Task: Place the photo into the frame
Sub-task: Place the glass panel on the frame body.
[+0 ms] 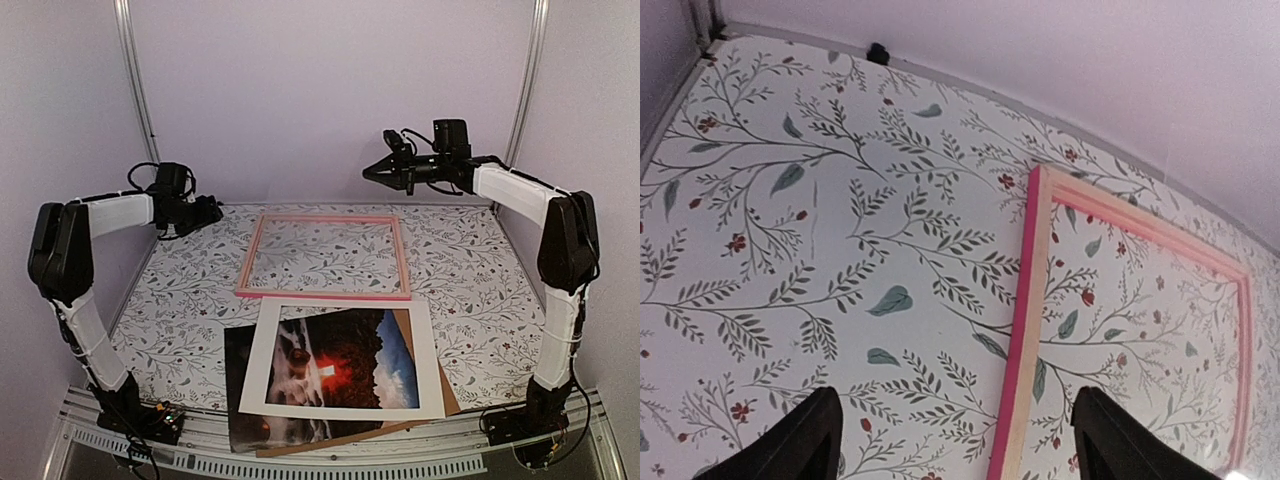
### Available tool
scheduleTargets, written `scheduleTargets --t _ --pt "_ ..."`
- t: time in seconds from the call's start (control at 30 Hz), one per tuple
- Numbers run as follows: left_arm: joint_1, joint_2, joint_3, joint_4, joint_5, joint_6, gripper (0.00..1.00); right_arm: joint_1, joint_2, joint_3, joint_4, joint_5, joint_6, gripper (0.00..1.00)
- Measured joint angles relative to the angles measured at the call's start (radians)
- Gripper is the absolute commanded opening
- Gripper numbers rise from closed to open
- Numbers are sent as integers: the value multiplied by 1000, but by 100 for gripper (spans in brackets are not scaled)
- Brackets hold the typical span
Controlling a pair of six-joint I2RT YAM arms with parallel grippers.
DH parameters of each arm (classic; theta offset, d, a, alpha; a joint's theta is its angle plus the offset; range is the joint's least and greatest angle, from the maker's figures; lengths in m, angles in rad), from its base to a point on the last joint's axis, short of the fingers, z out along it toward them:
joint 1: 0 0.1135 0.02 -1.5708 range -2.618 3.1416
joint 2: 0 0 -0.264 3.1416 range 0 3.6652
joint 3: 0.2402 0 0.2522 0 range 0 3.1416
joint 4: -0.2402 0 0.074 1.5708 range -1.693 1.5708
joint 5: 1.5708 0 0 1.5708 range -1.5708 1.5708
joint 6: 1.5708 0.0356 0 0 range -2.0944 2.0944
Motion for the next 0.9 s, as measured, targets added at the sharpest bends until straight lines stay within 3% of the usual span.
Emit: scheduleTargets --t 0.2,0.4,0.9 --pt "37 -35 -22 13 -35 -24 83 29 49 3 138 -37 138 0" --pt "33 -35 -49 12 -35 -27 84 14 134 3 159 -34 171 0" --pt "21 -8 -48 21 -7 -20 84 -132 371 3 -196 104 -132 0"
